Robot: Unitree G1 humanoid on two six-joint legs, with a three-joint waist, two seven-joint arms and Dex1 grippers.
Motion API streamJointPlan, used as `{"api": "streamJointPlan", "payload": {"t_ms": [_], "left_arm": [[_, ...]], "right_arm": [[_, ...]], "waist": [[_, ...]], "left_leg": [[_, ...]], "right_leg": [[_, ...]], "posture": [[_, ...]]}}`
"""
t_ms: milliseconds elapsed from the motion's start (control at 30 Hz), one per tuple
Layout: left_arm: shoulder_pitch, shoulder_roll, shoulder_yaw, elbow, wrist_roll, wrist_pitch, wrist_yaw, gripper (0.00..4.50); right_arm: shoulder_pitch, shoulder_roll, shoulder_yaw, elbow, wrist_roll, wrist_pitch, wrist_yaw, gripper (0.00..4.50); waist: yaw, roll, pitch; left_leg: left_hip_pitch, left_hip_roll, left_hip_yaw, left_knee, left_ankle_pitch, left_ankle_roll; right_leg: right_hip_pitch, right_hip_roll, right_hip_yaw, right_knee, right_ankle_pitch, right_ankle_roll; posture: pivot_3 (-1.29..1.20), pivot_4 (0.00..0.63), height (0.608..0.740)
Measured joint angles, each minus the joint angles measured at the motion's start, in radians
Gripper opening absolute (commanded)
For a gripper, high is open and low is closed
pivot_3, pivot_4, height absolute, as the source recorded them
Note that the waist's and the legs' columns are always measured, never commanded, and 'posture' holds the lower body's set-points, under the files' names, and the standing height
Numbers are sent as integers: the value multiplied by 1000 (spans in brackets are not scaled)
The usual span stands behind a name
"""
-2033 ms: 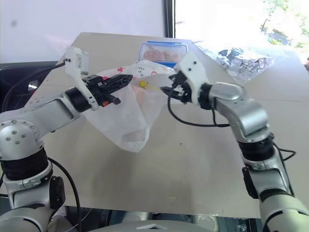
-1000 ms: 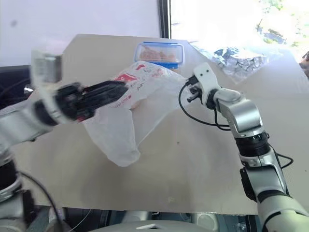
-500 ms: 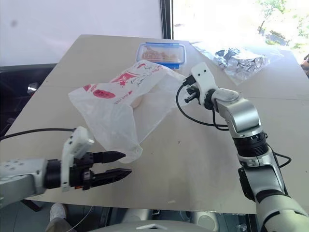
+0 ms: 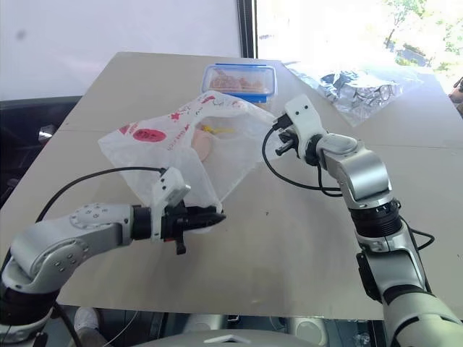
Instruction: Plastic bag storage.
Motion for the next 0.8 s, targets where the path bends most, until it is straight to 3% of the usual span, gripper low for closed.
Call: {"api": "streamJointPlan", "payload": {"t_ms": [100,133,200,233,300,367,467,600,800], "left_arm": [[1,-36,22,2,-34,1,-7,111],[-5,-71,78,21,-146,11,7,111],[-115,-91,239,124,-526,-4,118,111],[-131,-87,259,137,-574,-11,137,111],[-322,-58,378,289,-903,-82,274,111],[-522,-53,471,433,-1032,-163,374,111],[-757,-21,542,657,-1031,-280,461,111],[-900,6,504,843,-836,-309,432,111],[-962,-140,412,906,-639,-295,389,111]], "right_arm": [[-17,0,-7,29,1,-11,1,0],[-31,6,-31,41,16,-15,5,0],[-101,30,-129,82,81,-19,23,0],[-113,32,-142,84,92,-19,25,0],[-245,59,-286,159,198,-19,36,0],[-402,64,-428,261,300,-28,30,0],[-652,17,-603,472,397,-108,5,0],[-832,-110,-648,664,417,-204,30,0],[-819,-256,-579,688,391,-203,85,0]], "waist": [[1,0,0],[2,0,0],[3,-2,2],[3,-2,2],[5,-2,2],[6,-2,2],[6,-2,2],[13,-3,1],[21,-3,1]], "left_leg": [[-1,0,0,0,0,0],[-1,0,-1,1,0,0],[-2,1,-4,2,0,0],[-2,1,-5,2,0,0],[-2,1,-6,3,0,1],[-2,0,-6,3,0,1],[-1,-3,-5,1,0,1],[-3,-5,-5,-2,-3,5],[-6,-5,-4,-2,-3,5]], "right_leg": [[0,-1,0,0,0,0],[0,-1,0,0,0,0],[-1,-1,-4,1,0,0],[0,-2,-4,1,0,0],[0,-2,-6,2,1,-1],[0,-1,-6,1,2,-2],[1,1,-6,1,2,-1],[1,1,-5,1,0,2],[0,-3,-4,-3,0,3]], "posture": [[0,150,740],[0,150,740],[0,150,740],[0,150,740],[0,150,740],[0,150,740],[0,150,740],[0,150,740],[0,150,740]]}}
